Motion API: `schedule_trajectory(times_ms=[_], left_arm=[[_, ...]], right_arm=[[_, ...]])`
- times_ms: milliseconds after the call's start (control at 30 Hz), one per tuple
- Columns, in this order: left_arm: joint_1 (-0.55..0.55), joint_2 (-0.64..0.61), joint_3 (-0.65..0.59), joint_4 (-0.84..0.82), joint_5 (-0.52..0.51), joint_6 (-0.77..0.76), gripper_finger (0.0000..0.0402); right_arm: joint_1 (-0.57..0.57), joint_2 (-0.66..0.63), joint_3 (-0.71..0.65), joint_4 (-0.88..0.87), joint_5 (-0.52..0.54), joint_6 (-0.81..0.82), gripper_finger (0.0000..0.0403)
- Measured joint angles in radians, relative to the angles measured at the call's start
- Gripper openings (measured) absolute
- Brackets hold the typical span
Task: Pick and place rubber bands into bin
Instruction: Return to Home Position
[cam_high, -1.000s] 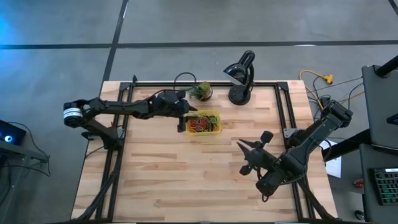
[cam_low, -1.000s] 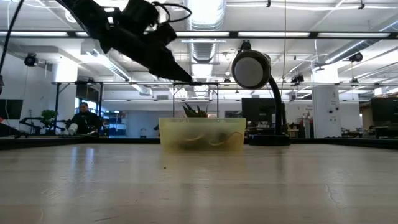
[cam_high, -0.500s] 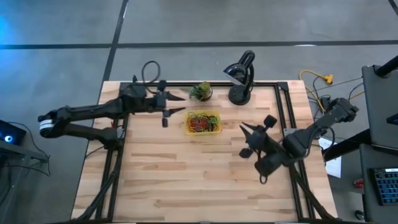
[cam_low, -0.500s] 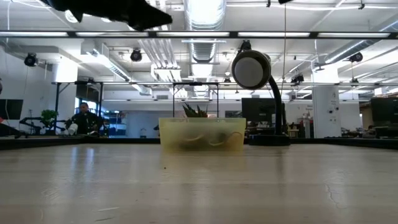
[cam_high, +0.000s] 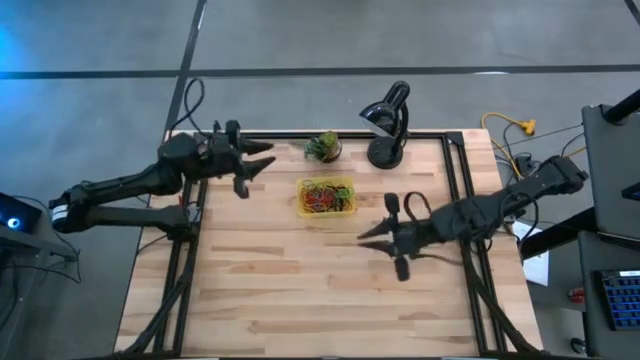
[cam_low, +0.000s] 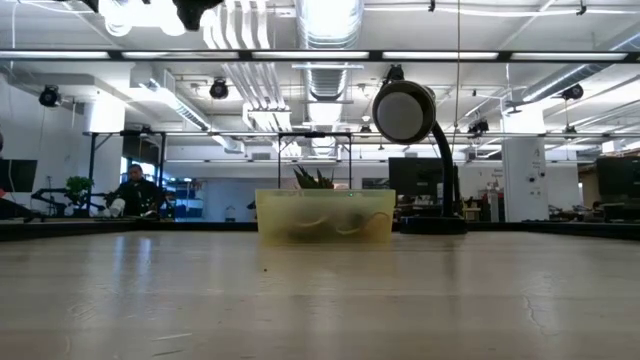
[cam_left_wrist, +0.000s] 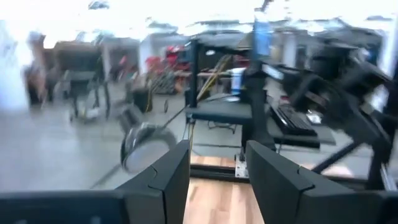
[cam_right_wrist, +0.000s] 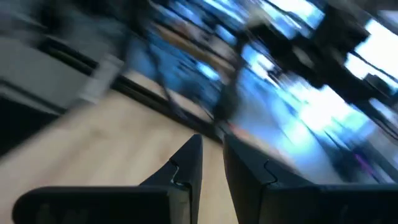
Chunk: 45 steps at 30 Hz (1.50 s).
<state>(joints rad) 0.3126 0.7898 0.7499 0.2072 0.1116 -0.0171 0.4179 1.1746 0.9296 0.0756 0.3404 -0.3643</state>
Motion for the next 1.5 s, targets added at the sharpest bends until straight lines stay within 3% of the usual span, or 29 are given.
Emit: schedule_trajectory(times_ms=[67, 133, 300, 533, 700, 933, 1100, 1300, 1500], left_arm=[[0.000, -0.030, 0.000, -0.015, 0.056, 0.116, 0.0142], [0.000, -0.059, -0.006, -0.046, 0.120, 0.261, 0.0142], [0.005, -0.095, -0.025, -0.069, 0.137, 0.370, 0.0141], [0.029, -0.099, -0.063, -0.122, 0.138, 0.383, 0.0141], [0.086, -0.186, -0.161, -0.118, 0.136, 0.378, 0.0141], [0.155, -0.349, -0.271, -0.129, 0.143, 0.313, 0.0141], [0.168, -0.495, -0.313, -0.141, 0.142, 0.205, 0.0141], [0.168, -0.603, -0.439, -0.132, 0.059, 0.056, 0.0141], [0.168, -0.680, -0.596, 0.052, 0.056, -0.032, 0.0141]], right_arm=[[-0.055, -0.032, -0.002, 0.006, -0.183, -0.035, 0.0059], [-0.116, -0.059, -0.002, 0.003, -0.281, -0.026, 0.0059], [-0.284, -0.109, -0.003, -0.065, -0.320, 0.065, 0.0059], [-0.440, -0.163, -0.043, -0.127, -0.543, 0.033, 0.0059], [-0.470, -0.268, -0.187, -0.044, -0.550, 0.012, 0.0059], [-0.520, -0.511, -0.414, 0.119, -0.522, 0.064, 0.0059], [-0.541, -0.646, -0.541, 0.194, -0.481, 0.101, 0.0059], [-0.543, -0.690, -0.649, 0.318, -0.386, 0.144, 0.0059], [-0.543, -0.688, -0.686, 0.361, -0.382, 0.161, 0.0059]])
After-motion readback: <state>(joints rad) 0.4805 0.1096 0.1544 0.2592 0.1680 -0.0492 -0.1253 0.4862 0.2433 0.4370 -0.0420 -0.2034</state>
